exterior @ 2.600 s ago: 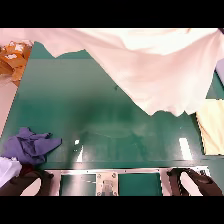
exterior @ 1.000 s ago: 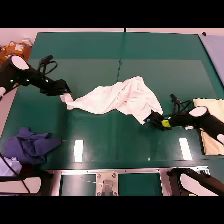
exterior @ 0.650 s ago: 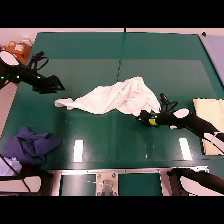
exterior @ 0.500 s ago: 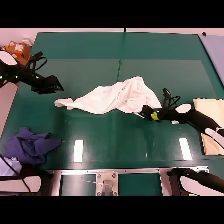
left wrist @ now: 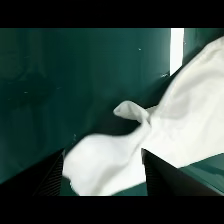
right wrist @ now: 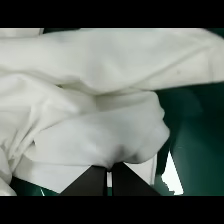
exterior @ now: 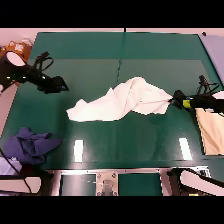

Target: Fold the shirts.

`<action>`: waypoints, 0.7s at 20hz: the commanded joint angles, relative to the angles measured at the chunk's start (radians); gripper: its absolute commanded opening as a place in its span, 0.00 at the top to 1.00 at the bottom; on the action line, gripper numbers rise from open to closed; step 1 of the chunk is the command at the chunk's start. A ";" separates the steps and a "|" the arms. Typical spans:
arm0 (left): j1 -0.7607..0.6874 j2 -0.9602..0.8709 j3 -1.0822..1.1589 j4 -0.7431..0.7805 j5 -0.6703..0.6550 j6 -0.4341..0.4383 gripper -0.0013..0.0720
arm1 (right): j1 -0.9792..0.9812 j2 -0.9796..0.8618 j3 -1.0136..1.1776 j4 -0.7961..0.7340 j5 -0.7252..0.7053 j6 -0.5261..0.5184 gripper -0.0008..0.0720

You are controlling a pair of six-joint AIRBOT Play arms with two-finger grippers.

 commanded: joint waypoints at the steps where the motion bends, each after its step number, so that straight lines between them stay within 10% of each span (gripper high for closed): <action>1: -0.109 -0.060 -0.010 -0.037 0.085 0.008 0.23 | -0.052 -0.026 0.020 -0.012 0.042 -0.003 0.97; 14: -0.327 -0.198 -0.010 -0.034 0.075 0.097 0.23 | -0.014 -0.062 0.019 -0.011 0.053 -0.020 0.97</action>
